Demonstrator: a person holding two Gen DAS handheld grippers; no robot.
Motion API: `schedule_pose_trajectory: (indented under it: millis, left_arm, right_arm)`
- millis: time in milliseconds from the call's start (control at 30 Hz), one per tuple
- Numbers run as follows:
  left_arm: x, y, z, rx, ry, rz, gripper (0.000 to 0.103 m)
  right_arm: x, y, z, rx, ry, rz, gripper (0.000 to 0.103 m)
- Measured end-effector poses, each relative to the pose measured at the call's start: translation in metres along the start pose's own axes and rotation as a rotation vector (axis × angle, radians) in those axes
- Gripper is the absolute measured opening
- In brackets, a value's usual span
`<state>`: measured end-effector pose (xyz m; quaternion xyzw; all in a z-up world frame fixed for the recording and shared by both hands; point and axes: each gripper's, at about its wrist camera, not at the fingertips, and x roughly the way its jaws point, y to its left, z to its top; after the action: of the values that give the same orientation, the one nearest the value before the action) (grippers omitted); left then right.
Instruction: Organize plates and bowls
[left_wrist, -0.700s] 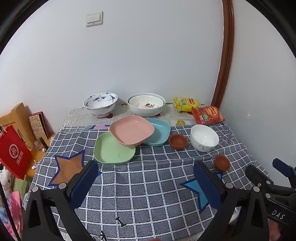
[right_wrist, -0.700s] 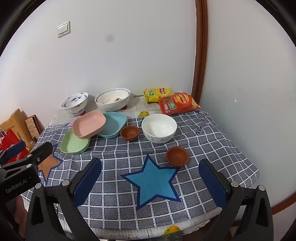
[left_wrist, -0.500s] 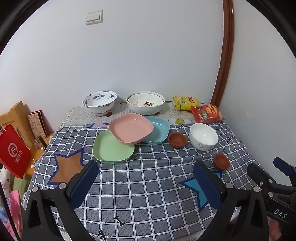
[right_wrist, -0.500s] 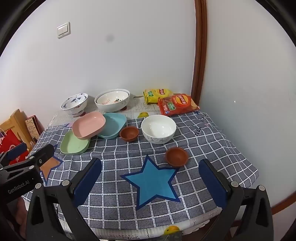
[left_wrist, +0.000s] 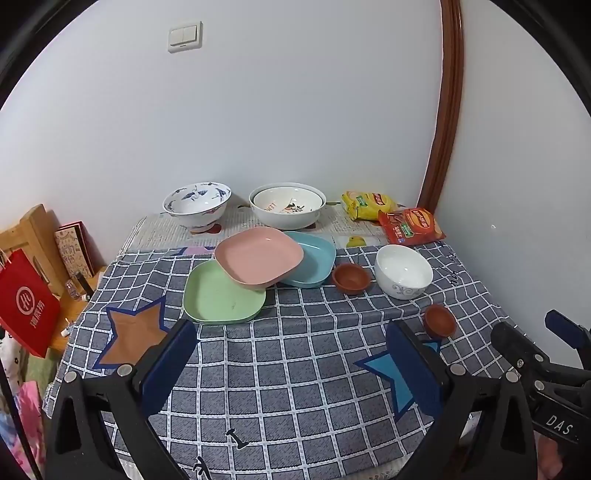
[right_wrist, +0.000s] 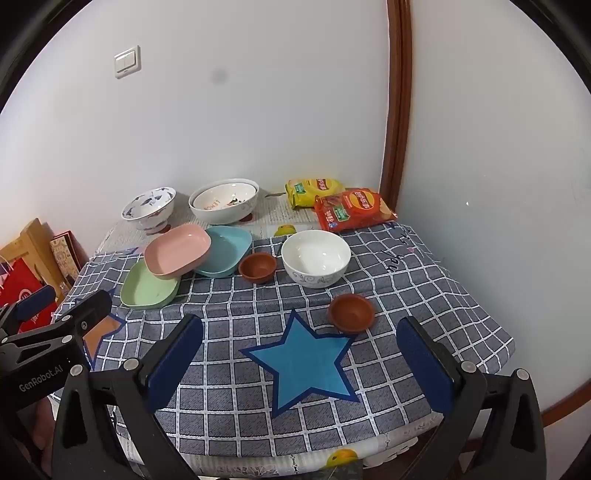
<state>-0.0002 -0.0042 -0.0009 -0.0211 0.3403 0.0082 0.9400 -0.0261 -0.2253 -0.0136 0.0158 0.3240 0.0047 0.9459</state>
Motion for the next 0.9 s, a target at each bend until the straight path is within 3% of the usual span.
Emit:
schedule_pose_trajectory:
  millis: [900]
  left_arm:
    - [-0.0019,-0.0021,-0.0011,0.009,0.005,-0.001,0.103]
  right_arm:
    - [-0.0063,0.0014,0.0003,0.003,-0.007,0.001,0.103]
